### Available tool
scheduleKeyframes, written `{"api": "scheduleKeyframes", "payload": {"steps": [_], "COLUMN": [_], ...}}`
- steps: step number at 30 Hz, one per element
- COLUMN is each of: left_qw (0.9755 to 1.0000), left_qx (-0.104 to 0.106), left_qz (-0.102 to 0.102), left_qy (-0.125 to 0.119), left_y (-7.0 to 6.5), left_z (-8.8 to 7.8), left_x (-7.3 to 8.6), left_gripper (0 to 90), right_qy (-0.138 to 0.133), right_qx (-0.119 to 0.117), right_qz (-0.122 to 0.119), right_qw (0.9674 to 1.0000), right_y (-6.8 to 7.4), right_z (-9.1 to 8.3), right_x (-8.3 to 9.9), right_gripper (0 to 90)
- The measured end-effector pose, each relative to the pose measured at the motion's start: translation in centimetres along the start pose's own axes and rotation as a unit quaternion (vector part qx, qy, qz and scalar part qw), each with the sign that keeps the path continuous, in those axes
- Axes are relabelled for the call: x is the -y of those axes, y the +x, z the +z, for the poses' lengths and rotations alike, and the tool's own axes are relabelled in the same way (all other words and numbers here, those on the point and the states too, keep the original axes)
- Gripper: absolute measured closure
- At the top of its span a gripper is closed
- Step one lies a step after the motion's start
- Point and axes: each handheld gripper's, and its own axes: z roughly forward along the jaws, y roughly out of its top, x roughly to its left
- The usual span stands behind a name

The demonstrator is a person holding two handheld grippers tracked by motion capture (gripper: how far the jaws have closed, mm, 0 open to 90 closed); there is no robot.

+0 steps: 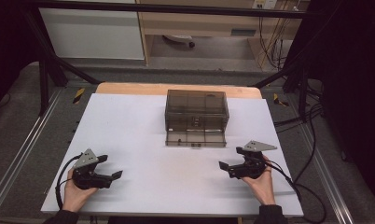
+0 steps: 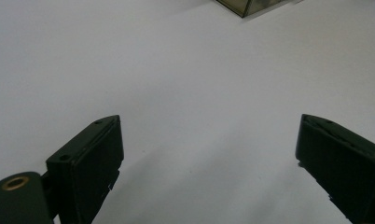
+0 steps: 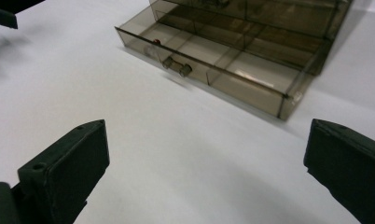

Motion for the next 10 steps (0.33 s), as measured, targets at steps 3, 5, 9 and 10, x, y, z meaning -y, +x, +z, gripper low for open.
{"api": "scheduleKeyframes", "payload": {"steps": [3,5,9,10], "left_qw": [1.0000,1.0000,1.0000,1.0000], "left_qx": [0.001,0.001,0.003,0.003], "left_qz": [0.001,0.001,0.003,0.002], "left_qy": [0.000,0.001,0.002,0.001], "left_y": [0.0,0.0,-0.1,-0.1], "left_z": [0.0,0.0,0.0,0.0], "left_x": [0.0,0.0,0.0,0.0], "left_gripper": [7.6,7.6,7.6,7.6], "right_qy": [-0.003,-0.009,-0.006,-0.004], "right_qx": [0.002,0.001,0.002,0.001], "right_qz": [0.003,0.008,0.016,0.014], "right_qw": [1.0000,0.9999,0.9999,0.9999], "right_y": [-0.5,-0.8,-1.2,-1.2], "right_z": [-0.8,-1.2,-1.6,-1.6], "right_x": [1.0,1.6,2.3,2.4], "right_gripper": [0.6,0.7,0.6,0.6]}}
